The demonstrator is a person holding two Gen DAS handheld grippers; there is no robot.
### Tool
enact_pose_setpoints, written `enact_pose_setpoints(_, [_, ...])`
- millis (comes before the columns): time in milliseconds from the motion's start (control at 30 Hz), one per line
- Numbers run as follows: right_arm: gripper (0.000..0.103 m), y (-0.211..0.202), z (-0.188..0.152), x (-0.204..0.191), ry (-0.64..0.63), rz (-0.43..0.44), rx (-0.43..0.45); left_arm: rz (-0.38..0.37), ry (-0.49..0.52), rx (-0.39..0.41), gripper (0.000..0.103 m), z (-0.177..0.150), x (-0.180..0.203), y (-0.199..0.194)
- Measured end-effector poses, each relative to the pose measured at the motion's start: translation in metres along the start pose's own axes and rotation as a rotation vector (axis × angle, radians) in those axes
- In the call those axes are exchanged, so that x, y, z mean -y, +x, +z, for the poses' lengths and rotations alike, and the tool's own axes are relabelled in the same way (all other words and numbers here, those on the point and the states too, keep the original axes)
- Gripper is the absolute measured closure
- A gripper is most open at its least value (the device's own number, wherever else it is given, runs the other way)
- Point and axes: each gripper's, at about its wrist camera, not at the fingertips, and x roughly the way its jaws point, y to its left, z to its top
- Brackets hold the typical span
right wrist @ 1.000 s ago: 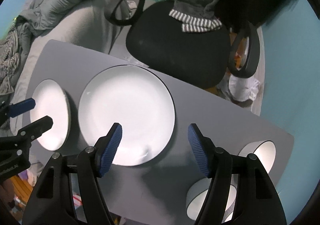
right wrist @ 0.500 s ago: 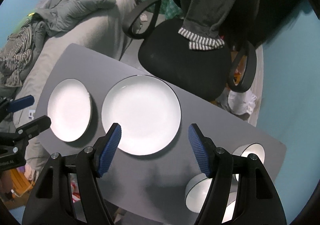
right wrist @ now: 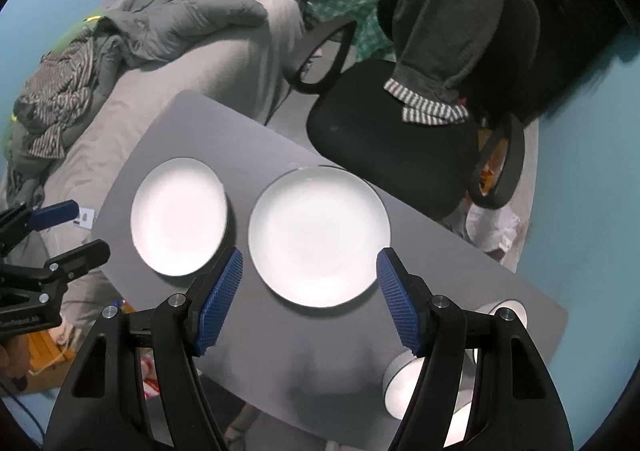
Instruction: Organize plates and bowls
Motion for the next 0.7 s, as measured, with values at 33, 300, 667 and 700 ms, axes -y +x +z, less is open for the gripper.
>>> enact_pose_setpoints(33, [0.034,-0.001,0.001,-0.003,-0.010,0.002,0.001,0.006,-0.007,0.004,0.025,-0.001,-0.004,-0.002])
enact_pose_setpoints(300, [0.034,-0.004,0.010,-0.027,-0.072,0.031,0.005,0.037,-0.064,0.009,0.025,-0.010,-0.030,-0.009])
enact_pose_setpoints(667, [0.034,0.011,0.026,-0.056,-0.159,0.061,-0.026,0.062,-0.156,-0.009,0.025,-0.022,-0.068,-0.007])
enact_pose_setpoints(700, [0.034,0.013,0.027,-0.058,-0.166,0.065,-0.030,0.064,-0.163,-0.011,0.025,-0.024,-0.070,-0.006])
